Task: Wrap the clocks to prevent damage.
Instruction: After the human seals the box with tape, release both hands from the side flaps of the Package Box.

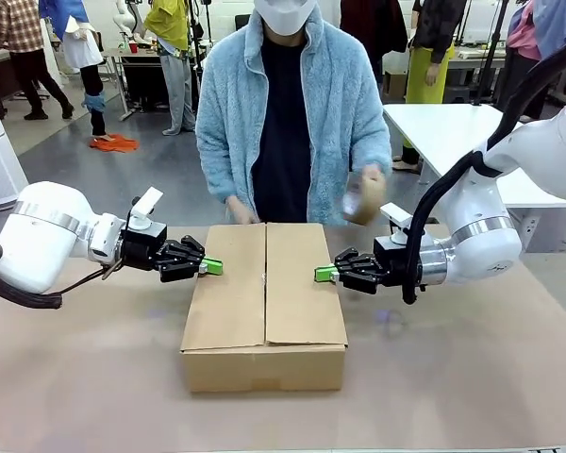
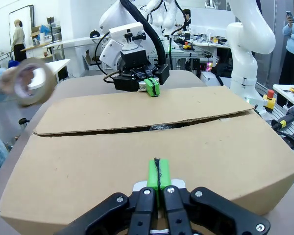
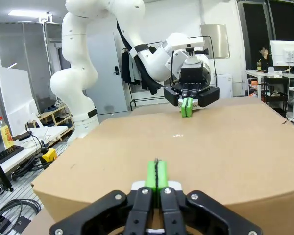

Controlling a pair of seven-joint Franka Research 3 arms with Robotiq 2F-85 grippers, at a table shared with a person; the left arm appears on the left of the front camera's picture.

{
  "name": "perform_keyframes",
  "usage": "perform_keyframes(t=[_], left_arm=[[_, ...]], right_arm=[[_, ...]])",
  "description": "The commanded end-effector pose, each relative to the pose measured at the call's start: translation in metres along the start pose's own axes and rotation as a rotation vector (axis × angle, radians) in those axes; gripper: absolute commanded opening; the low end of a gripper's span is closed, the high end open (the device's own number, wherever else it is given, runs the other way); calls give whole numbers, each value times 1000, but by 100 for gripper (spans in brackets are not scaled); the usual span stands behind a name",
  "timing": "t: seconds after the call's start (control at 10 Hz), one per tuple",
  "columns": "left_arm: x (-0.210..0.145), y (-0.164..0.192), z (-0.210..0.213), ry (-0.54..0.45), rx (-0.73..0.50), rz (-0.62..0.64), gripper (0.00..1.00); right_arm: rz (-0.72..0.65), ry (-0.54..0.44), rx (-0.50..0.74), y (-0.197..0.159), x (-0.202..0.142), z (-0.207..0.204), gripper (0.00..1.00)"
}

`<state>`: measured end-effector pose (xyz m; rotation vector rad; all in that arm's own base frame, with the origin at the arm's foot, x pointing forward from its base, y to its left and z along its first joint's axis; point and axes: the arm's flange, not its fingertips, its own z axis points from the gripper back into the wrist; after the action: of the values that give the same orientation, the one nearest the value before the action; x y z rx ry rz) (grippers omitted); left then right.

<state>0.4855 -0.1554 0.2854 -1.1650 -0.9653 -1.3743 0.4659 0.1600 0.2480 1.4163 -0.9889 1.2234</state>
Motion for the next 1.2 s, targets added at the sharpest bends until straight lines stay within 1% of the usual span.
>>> perform_keyframes(t=[0.0,1.1], left_arm=[[-2,1,-4,2,13,7,0],[-2,1,-4,2,13,7,0]], right_arm=[[-1,7,-18,0,-1,-1,1],[-1,7,-18,0,-1,-1,1]])
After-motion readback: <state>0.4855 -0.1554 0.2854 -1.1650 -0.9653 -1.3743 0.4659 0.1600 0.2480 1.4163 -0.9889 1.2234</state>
